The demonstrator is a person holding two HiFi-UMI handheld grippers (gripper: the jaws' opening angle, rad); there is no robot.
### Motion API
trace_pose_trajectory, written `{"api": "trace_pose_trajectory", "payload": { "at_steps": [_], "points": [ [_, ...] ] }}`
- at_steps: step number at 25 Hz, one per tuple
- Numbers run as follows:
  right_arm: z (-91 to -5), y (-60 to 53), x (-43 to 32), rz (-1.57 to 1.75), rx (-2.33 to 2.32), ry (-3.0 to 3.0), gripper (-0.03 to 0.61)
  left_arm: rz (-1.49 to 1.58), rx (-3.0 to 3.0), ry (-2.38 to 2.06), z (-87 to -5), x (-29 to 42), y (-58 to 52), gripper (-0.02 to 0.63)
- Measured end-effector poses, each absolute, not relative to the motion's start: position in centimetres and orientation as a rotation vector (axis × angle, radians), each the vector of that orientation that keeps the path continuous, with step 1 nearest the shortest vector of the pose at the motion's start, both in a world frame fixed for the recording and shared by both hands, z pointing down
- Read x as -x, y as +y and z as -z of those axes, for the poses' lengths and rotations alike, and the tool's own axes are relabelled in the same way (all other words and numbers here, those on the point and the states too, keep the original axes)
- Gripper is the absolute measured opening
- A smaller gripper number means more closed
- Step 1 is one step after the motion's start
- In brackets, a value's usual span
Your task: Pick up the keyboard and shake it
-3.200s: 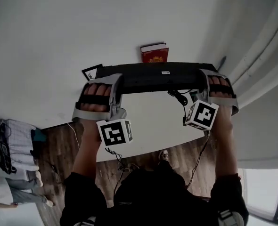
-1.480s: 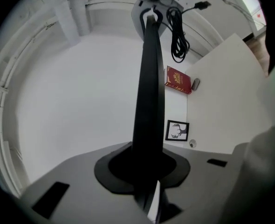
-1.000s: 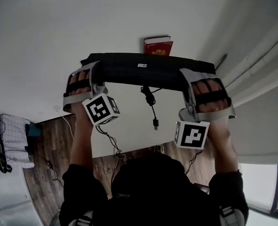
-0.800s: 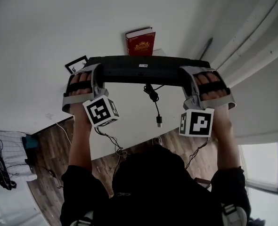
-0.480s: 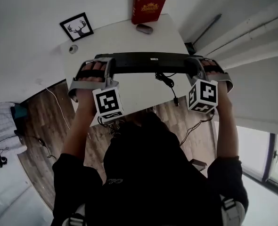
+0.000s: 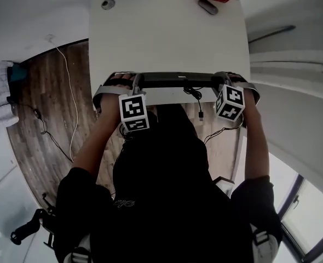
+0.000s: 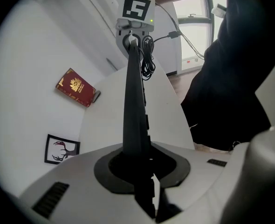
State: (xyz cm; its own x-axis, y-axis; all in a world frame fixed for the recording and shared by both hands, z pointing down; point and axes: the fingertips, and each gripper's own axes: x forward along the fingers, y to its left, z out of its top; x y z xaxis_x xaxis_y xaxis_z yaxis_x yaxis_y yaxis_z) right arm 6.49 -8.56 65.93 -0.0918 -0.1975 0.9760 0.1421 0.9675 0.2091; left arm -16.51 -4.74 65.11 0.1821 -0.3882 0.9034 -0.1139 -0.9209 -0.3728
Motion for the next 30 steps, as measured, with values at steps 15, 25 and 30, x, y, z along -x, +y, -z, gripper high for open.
{"api": "trace_pose_trajectory", "payload": {
  "at_steps": [15,25,30],
  "points": [
    [-71.6,-15.0,-8.0,0.054,0.344,-1.692,0.087,2.086,2.514,0.273,-70.8,14.2,-10.1,0.080],
    [-71.7,-17.9,-7.0,-0.062,0.575,-1.722,0.092,2.142,2.608,0.242,-71.3,14.7,-13.5,0.157],
    [-72.3,-19.0,-6.9,-0.097,0.642,-1.713,0.100,2.141,2.402,0.422,-70.9,15.5,-15.3,0.230]
  ]
}}
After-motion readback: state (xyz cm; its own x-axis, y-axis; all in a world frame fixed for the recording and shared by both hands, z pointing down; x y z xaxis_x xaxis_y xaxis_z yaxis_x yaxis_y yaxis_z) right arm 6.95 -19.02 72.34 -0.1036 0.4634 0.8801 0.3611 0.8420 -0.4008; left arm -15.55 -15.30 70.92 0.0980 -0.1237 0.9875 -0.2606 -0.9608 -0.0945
